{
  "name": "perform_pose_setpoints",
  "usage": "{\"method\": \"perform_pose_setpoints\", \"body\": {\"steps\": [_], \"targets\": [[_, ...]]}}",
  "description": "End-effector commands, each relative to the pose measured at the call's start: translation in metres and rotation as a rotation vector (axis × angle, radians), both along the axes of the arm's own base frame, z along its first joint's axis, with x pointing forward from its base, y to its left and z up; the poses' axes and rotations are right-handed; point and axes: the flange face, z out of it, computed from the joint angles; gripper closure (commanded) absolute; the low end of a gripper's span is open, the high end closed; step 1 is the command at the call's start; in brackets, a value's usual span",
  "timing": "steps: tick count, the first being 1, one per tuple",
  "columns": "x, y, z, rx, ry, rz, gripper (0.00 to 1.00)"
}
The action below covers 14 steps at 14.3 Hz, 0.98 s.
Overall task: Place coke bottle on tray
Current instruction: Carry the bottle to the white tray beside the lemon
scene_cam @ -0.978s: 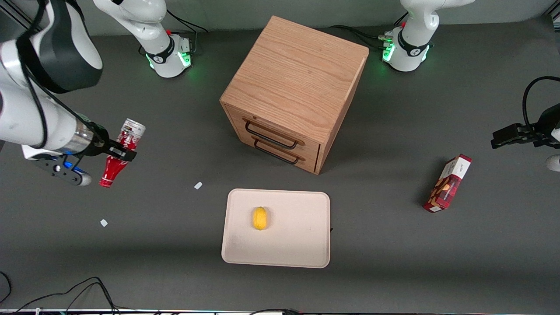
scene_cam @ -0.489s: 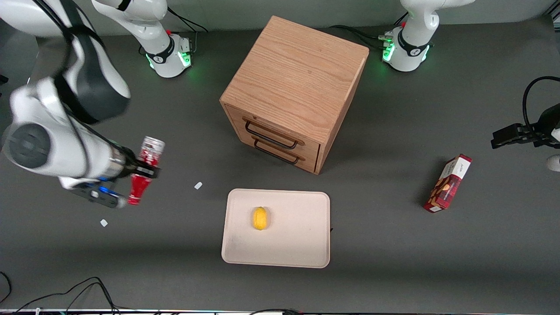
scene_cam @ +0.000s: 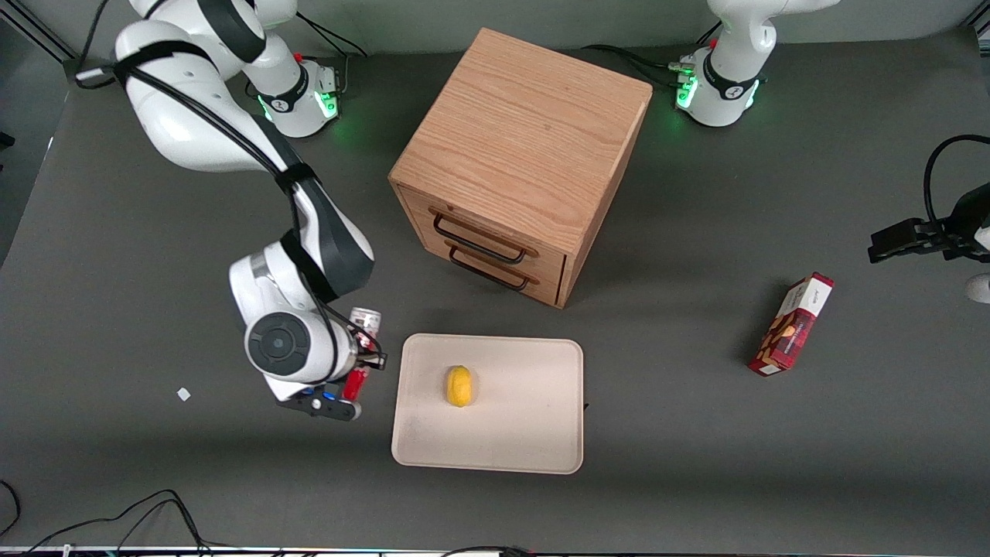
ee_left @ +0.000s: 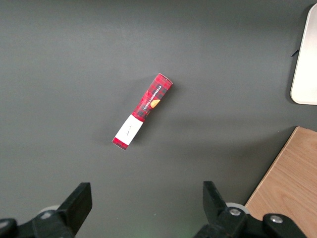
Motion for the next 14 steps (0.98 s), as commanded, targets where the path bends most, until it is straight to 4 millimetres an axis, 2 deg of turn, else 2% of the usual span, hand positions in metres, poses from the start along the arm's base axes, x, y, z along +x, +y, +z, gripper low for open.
{"method": "perform_pose_setpoints", "body": {"steps": [1, 3, 6, 14], "targets": [[0.013, 0.013, -0.024, 0.021, -0.061, 0.070, 1.00], [0.016, 0.018, -0.047, 0.035, -0.077, 0.109, 1.00], [0.015, 0.028, -0.071, 0.020, -0.102, 0.147, 1.00], [0.016, 0.034, -0.096, 0.040, -0.130, 0.195, 1.00]]}}
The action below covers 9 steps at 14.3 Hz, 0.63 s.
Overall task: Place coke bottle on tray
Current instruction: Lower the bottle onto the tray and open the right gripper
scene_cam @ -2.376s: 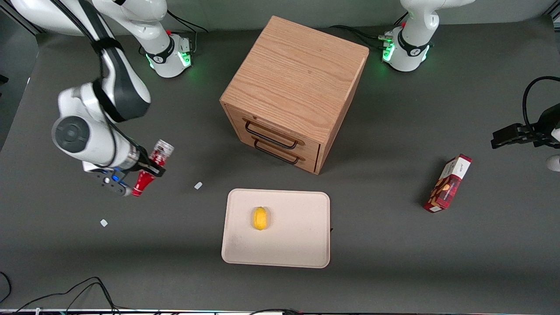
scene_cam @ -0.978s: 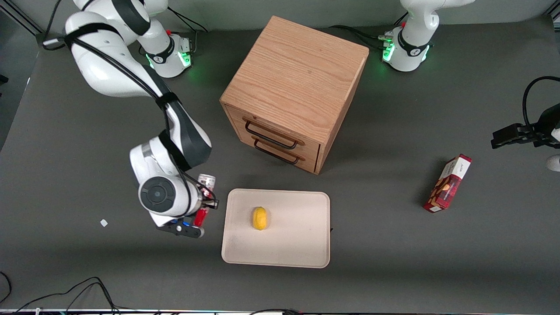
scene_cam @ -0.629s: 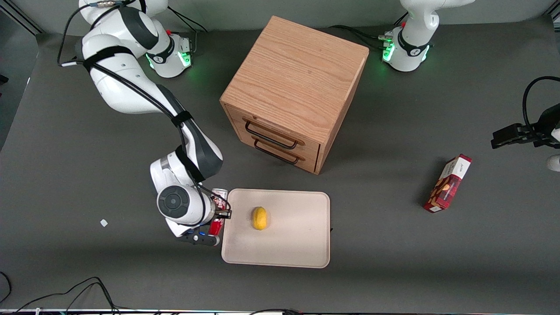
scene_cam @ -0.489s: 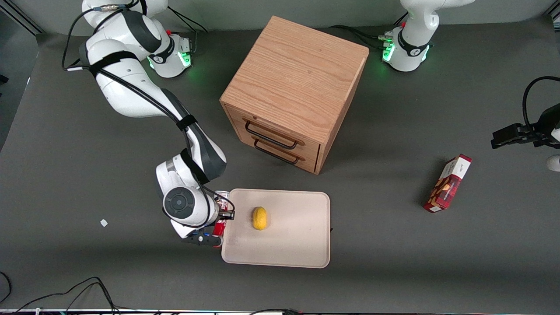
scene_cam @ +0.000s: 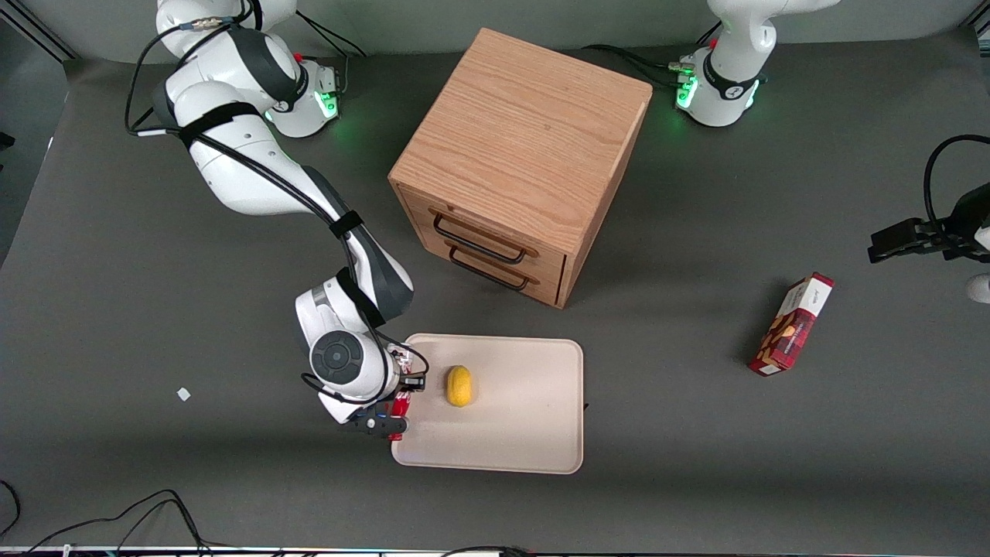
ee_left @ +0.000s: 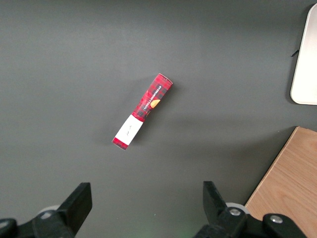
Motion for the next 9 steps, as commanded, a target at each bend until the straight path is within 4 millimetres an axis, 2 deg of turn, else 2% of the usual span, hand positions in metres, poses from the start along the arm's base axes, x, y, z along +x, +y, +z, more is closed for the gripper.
{"method": "perform_pose_setpoints", "body": {"steps": [1, 2, 3, 4, 5, 6, 7, 8, 9], "targets": [[0.0057, 0.0055, 0.0022, -0.008, -0.034, 0.031, 1.00], [0.0057, 0.0055, 0.0022, -0.009, -0.034, 0.034, 1.00], [0.0060, 0.0051, 0.0008, -0.007, -0.037, 0.033, 0.93], [0.0064, 0.0054, 0.0011, -0.005, -0.041, 0.033, 0.79], [0.0066, 0.0044, -0.0005, -0.005, -0.040, 0.032, 0.71], [0.0062, 0.0056, -0.0024, -0.003, -0.042, 0.033, 0.47], [0.0065, 0.0047, -0.0039, -0.002, -0.043, 0.031, 0.34], [0.0068, 0.0053, -0.0044, 0.003, -0.049, 0.025, 0.00], [0.0076, 0.0046, -0.0044, 0.006, -0.054, 0.025, 0.00]]}}
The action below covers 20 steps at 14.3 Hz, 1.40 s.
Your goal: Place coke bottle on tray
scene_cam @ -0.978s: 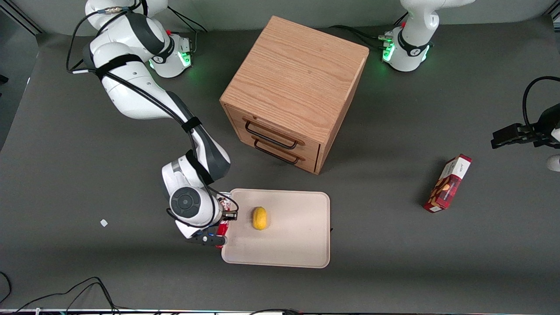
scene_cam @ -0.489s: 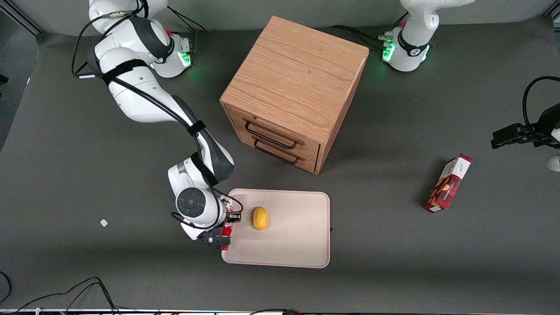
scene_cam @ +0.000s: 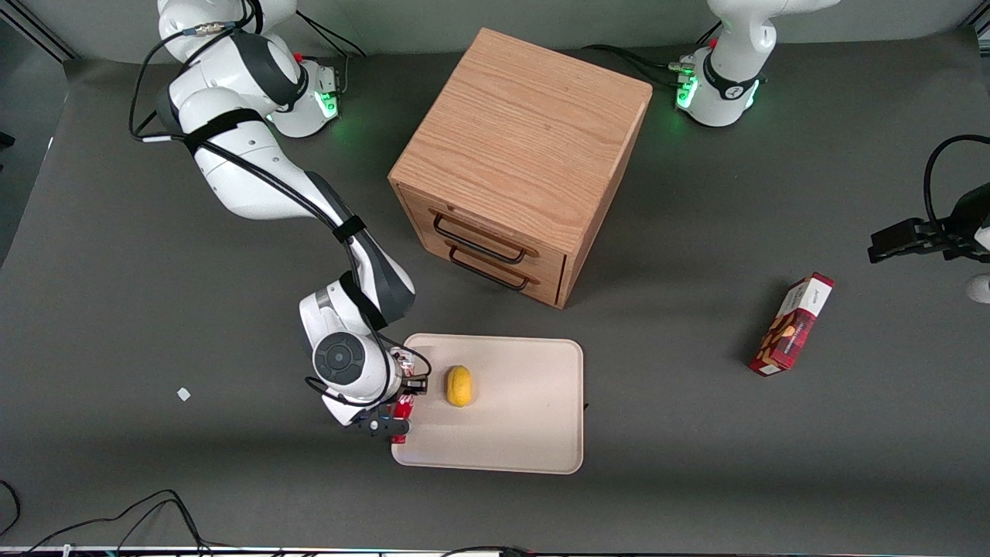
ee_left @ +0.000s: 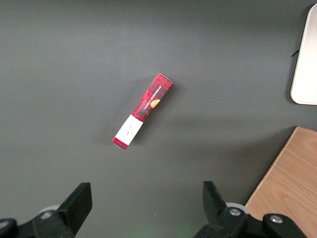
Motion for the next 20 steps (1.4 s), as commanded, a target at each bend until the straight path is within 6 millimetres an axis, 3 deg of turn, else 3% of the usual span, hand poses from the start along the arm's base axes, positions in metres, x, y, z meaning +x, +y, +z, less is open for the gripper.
{"method": "perform_pose_setpoints", "body": {"steps": [1, 15, 18, 20], "targets": [[0.007, 0.001, 0.004, -0.006, -0.038, 0.019, 0.00], [0.007, 0.001, 0.005, -0.003, -0.037, 0.002, 0.00], [0.007, 0.003, 0.021, 0.010, -0.039, -0.022, 0.00], [0.007, 0.005, 0.047, 0.039, -0.031, -0.057, 0.00]]}}
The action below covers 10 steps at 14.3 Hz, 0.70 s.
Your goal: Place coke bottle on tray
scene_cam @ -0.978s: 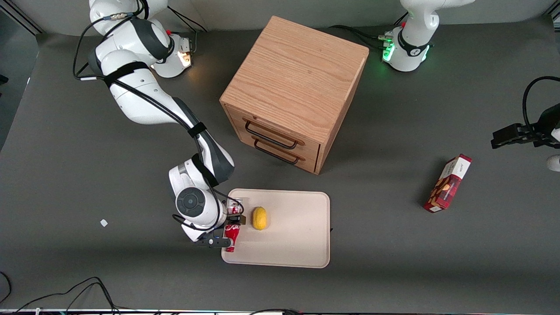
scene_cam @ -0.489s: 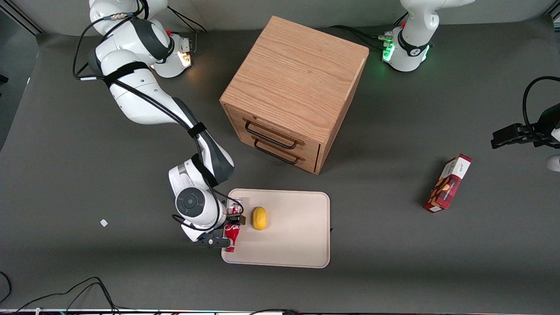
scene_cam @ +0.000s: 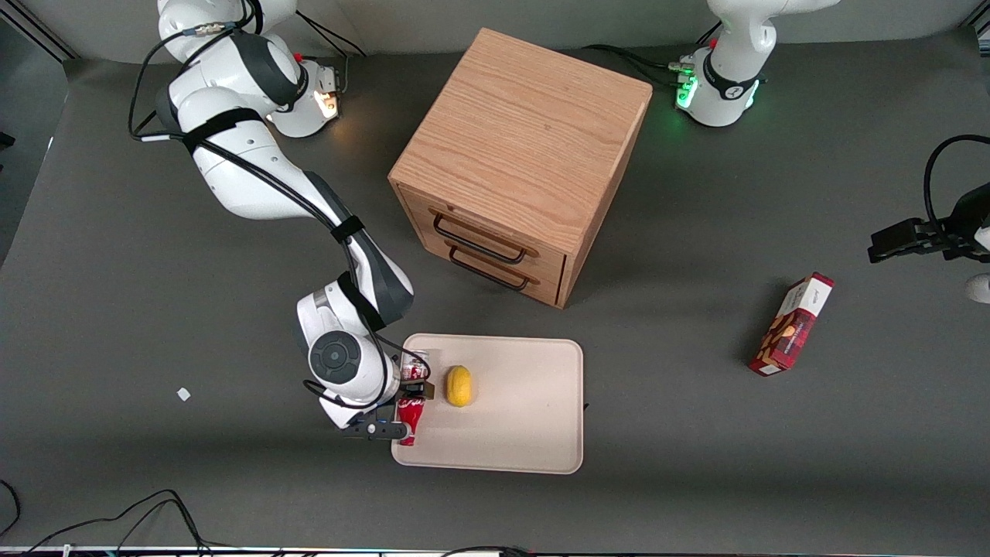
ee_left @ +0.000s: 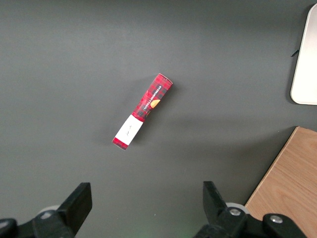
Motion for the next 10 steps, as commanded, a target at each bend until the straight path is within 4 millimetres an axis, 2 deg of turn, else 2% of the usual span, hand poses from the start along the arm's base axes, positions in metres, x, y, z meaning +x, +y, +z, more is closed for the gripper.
{"method": "perform_pose_setpoints", "body": {"steps": [1, 4, 5, 7, 10], "targets": [[0.000, 0.003, 0.049, 0.030, 0.003, -0.044, 0.00], [-0.020, -0.019, 0.089, -0.001, 0.070, -0.067, 0.00], [-0.033, -0.030, 0.104, -0.011, 0.097, -0.071, 0.00], [-0.070, -0.053, 0.132, -0.068, 0.158, -0.047, 0.00], [-0.118, -0.104, 0.180, -0.069, 0.176, 0.008, 0.00]]}}
